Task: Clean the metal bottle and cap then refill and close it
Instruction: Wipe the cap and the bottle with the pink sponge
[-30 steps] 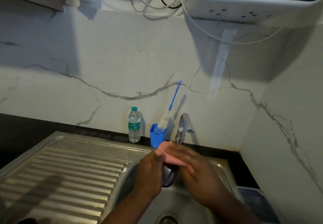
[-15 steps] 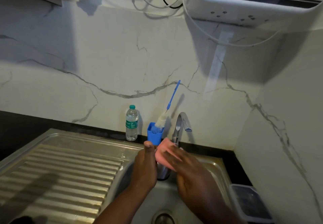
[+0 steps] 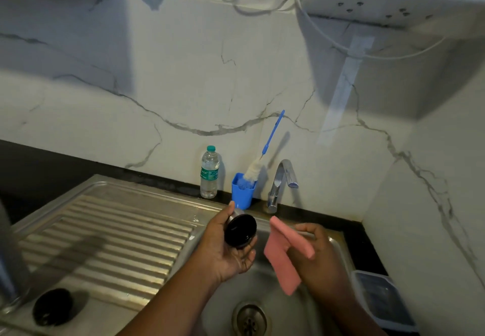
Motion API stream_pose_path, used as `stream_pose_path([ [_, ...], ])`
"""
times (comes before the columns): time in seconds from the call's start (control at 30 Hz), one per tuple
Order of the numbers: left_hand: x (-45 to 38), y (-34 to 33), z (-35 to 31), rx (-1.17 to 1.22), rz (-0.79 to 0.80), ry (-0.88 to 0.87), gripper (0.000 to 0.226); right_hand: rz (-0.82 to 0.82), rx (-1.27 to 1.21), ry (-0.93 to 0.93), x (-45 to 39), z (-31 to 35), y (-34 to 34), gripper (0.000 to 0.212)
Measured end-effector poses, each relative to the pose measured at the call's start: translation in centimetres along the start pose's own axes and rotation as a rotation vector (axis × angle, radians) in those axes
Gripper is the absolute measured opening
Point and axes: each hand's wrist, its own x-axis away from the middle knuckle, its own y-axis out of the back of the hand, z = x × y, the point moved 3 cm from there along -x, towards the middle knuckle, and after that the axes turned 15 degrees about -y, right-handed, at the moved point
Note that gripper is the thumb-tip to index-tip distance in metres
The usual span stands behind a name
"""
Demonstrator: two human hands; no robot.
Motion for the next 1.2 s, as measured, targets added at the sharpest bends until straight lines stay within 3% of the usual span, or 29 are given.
stream_pose_path([
  [0.07,0.2,-0.3,0.8,0.023,-0.023,0.056,0.058,-0.014,0.186,0.135,1.8,2.2,-0.4,0.024],
  [0.2,0.3,-1.5,2.3,0.077,-0.009,0.098,0.068,-0.003,0.491,0.350,4.6,4.5,-2.9,0.039],
  [0.33,0.5,-2.2,2.1,0.030,0.058,0.018,0.068,0.048,0.698,0.350,3.7,4.4,-4.0,0.047],
  [0.4,0.3,-1.6,1.2,-0.026,0.088,-0.055,0.064,0.125,0.744,0.346,2.8,3.9,-3.8,0.077],
  [0.47,0.5,-1.5,0.5,-0.110,0.146,-0.136,0.061,0.016,0.974,0.527,1.9,3.3,-3.8,0.118],
  [0.5,0.7,-1.7,0.4,-0.149,0.175,-0.170,0.060,-0.056,1.035,0.554,1.6,3.2,-3.9,0.124],
  [0.57,1.6,-2.2,0.5,-0.236,0.208,-0.217,0.054,-0.144,1.050,0.581,1.1,3.4,-4.2,0.109],
  [0.7,2.5,-2.2,0.8,-0.293,0.165,-0.193,0.045,-0.076,1.107,0.360,1.0,3.2,-6.8,0.081],
  [0.8,2.5,-1.5,0.7,-0.206,0.124,-0.143,0.046,0.002,0.910,0.159,1.6,1.8,-8.7,0.057],
  [1.0,1.5,-1.0,0.9,-0.227,0.193,-0.143,0.057,0.257,0.554,0.065,2.2,4.4,-6.5,0.026],
  [1.1,1.2,-0.9,0.8,-0.165,0.332,-0.110,0.067,0.568,-0.039,-0.330,2.5,4.9,-4.8,0.022],
  [1.2,0.8,-1.0,0.2,-0.286,0.409,-0.141,0.063,0.682,-0.378,-0.475,2.4,4.3,-4.1,0.032],
])
